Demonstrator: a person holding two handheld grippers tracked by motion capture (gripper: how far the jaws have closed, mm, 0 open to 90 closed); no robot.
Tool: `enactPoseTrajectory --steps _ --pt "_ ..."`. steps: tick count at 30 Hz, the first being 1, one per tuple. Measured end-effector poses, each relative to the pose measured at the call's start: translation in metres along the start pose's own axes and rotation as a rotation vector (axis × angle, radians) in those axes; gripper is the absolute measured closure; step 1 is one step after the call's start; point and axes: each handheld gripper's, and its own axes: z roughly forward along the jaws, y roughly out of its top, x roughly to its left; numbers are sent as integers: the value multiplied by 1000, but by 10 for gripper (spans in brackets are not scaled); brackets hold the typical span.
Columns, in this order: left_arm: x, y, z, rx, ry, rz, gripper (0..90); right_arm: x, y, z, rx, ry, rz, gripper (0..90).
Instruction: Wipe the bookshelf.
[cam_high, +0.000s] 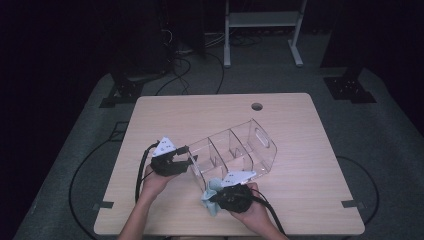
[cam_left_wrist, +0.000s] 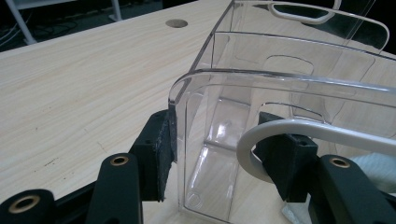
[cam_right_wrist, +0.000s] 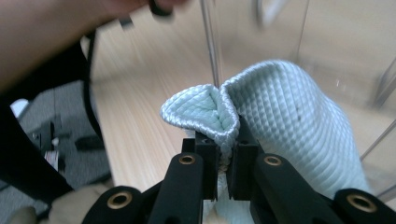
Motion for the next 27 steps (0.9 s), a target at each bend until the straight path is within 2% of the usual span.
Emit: enactPoseTrajectory --steps 3,8,10,15,17,21,23,27 --pt "0 0 0 -1 -1 4 465 1 5 -7 -21 7 -8 846" --pt "-1 0 0 2 1 7 463 -5 -15 16 61 6 26 846" --pt "-1 0 0 -1 2 2 463 -5 -14 16 66 8 33 846" --pt "0 0 1 -1 -4 -7 464 2 3 -6 -23 23 13 846" --pt "-1 0 1 0 0 -3 464 1 3 -5 -20 26 11 846" --pt "-1 -1 1 -4 -2 -3 461 -4 -9 10 35 31 37 846" --pt "-1 0 1 0 0 -10 462 -4 -9 10 36 34 45 846" --pt "0 -1 1 -2 -4 -15 461 1 3 -6 -32 53 30 845"
